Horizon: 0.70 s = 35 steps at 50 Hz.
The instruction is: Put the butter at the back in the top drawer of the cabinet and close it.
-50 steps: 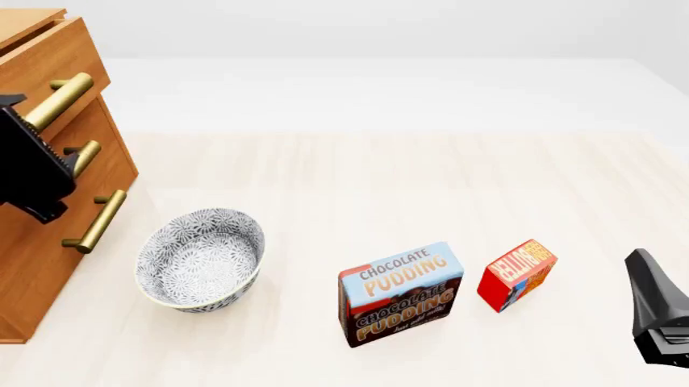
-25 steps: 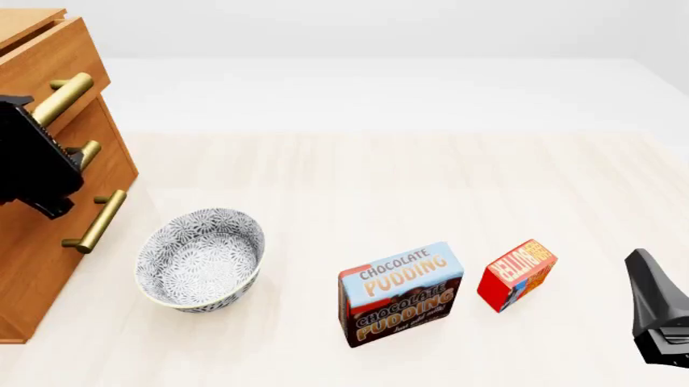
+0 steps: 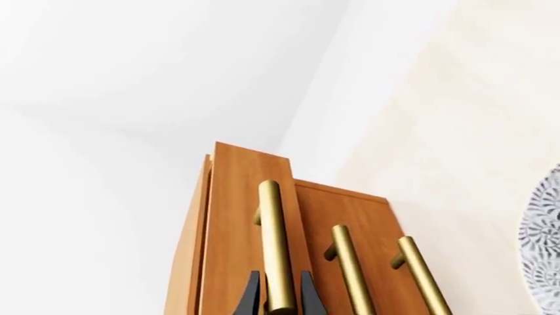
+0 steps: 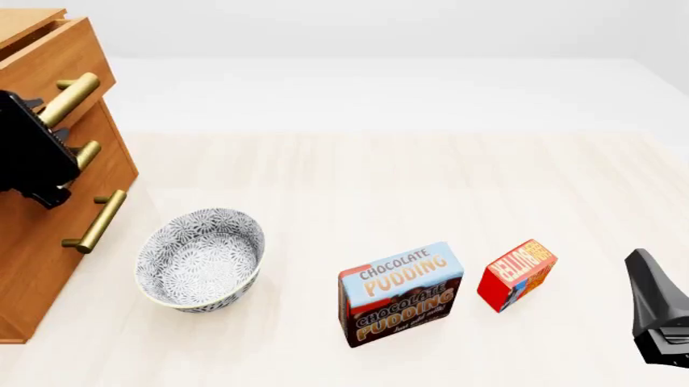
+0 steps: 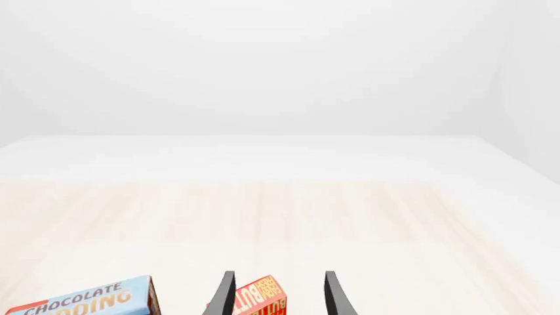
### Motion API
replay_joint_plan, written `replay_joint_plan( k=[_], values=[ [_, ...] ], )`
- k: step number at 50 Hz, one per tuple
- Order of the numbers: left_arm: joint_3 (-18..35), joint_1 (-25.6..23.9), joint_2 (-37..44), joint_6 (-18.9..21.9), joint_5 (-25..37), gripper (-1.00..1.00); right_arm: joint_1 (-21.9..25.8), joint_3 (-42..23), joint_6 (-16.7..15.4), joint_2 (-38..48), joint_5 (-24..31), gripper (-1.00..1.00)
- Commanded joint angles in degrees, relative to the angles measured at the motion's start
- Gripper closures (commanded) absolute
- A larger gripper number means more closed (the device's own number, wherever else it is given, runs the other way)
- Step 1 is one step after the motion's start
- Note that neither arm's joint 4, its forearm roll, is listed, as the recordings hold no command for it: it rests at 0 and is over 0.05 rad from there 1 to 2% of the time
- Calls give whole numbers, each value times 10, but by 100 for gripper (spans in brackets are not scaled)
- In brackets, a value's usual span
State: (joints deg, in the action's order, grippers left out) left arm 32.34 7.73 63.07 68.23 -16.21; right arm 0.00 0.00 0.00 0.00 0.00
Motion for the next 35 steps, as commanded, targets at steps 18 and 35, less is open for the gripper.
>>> replay_joint_plan(
  k=[18,35],
  values=[
    [-7,-25,14,-21,11,100,0,0,0,0,0,-100],
    [5,-42,28,-35,21,100,0,0,0,0,0,-100]
  ],
)
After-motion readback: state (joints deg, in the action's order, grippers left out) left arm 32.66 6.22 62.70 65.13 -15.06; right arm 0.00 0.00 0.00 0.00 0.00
